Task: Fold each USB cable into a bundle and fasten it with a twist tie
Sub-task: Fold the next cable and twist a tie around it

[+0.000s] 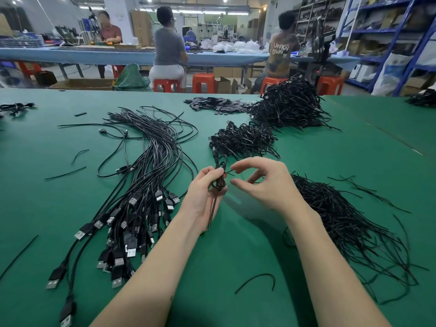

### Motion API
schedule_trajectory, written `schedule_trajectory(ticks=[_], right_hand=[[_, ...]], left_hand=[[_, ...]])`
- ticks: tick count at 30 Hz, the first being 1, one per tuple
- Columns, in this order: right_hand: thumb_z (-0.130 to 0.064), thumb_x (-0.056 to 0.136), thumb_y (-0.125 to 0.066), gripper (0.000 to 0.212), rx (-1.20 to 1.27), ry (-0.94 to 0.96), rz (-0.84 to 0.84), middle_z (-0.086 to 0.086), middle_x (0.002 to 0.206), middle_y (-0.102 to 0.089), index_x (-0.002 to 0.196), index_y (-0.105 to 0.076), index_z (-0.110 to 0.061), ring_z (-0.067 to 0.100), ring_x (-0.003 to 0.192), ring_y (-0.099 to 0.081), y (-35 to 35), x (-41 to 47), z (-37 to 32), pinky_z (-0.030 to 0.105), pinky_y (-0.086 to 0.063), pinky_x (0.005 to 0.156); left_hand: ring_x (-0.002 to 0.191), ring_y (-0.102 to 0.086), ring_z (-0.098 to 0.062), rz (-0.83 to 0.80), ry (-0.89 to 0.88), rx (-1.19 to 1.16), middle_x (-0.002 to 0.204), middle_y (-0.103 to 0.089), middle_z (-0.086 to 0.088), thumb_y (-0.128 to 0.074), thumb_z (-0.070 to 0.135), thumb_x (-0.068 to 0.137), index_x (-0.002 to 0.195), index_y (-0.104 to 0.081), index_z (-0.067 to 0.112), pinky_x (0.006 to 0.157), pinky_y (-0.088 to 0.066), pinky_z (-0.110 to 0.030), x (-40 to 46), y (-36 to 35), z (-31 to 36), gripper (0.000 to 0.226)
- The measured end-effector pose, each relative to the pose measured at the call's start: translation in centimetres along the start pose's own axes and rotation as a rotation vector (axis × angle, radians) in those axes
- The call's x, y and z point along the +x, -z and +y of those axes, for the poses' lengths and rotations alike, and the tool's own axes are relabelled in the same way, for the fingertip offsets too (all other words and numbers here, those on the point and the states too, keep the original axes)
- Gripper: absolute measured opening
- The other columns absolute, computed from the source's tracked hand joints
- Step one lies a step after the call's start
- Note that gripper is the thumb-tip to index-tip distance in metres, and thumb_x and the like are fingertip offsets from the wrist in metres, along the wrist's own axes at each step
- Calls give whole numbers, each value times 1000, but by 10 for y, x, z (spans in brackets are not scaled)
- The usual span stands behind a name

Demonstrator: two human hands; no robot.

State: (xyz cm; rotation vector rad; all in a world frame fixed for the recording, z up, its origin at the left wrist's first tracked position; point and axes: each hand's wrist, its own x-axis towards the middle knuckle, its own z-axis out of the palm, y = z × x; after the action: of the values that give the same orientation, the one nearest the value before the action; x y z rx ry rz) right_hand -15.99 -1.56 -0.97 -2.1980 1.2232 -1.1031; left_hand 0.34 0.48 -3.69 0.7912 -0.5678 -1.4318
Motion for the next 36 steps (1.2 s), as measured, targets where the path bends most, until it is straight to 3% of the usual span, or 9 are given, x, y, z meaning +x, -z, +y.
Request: schedule_trajectory(ticks=[6, 10, 12, 15, 20, 23, 28, 31, 36], right_hand=[[-36, 86, -79, 3, 2, 19, 69, -22, 82, -73, 83, -79, -34, 7, 61, -65, -11, 0, 1, 23, -52, 63], [-23, 91, -71, 21, 709, -566, -91, -6, 71, -71, 72, -79, -20, 7, 50, -57, -17, 2, -9, 15, -43, 48], [-21, 91, -67, 21, 901, -745, -138, -5, 72, -69, 74, -77, -17, 7, 49, -55, -17, 3, -11, 15, -40, 45], [-18, 92, -71, 4, 675, -515, -130, -3, 88, -75, 95, -74, -18, 10, 55, -64, -12, 1, -10, 18, -47, 49], [-17, 83, -80, 24, 107, -32, -2, -16, 91, -72, 98, -71, -33, 14, 62, -65, -6, 1, -2, 31, -57, 65], [-25, 83, -81, 16, -25, 67, 61, -19, 88, -71, 94, -73, -33, 10, 64, -63, -8, 0, 2, 31, -55, 67], [-34, 83, -81, 6, 66, -14, 118, -24, 84, -72, 82, -76, -36, 9, 60, -63, -12, -1, 4, 23, -52, 62], [-25, 84, -80, 11, 344, -277, 120, -13, 70, -72, 74, -77, -28, 9, 51, -57, -19, 2, -2, 19, -45, 51], [-10, 78, -69, 7, 1341, -973, -103, -2, 65, -61, 71, -69, -9, 4, 42, -45, -20, 5, -14, 11, -28, 37]], left_hand=[[65, -57, -10, -11, 11, -29, 71, -62, -1, -62, 5, 91, 79, -54, 17, 54, -47, -18, 1, 0, 0, 19], [66, -61, -8, -70, 5, 40, 72, -67, 2, -63, 8, 90, 80, -53, 21, 62, -45, -21, -1, -2, -2, 19], [67, -60, -10, -85, 18, 30, 72, -67, 1, -63, 8, 90, 80, -53, 21, 64, -45, -21, -2, -4, -2, 19], [64, -58, -9, -44, 36, 8, 71, -65, -1, -61, 7, 92, 81, -53, 19, 60, -45, -20, 1, -3, -1, 18], [57, -56, -10, -31, 77, -90, 68, -61, -5, -58, 3, 93, 83, -53, 13, 50, -47, -17, 1, -3, 2, 15], [59, -54, -11, -30, 98, -104, 70, -60, -6, -58, 3, 94, 83, -55, 11, 49, -46, -17, 1, -3, 2, 14], [62, -57, -10, -43, 98, -106, 71, -62, -4, -60, 4, 93, 83, -54, 13, 52, -47, -17, 1, -2, 2, 15], [63, -58, -9, -46, 37, -7, 72, -67, -1, -62, 6, 92, 83, -52, 18, 62, -45, -21, 2, -2, -1, 18], [71, -60, -15, -72, -124, 20, 82, -66, -7, -69, 6, 83, 96, -56, 15, 68, -46, -22, 2, -4, -4, 21]])
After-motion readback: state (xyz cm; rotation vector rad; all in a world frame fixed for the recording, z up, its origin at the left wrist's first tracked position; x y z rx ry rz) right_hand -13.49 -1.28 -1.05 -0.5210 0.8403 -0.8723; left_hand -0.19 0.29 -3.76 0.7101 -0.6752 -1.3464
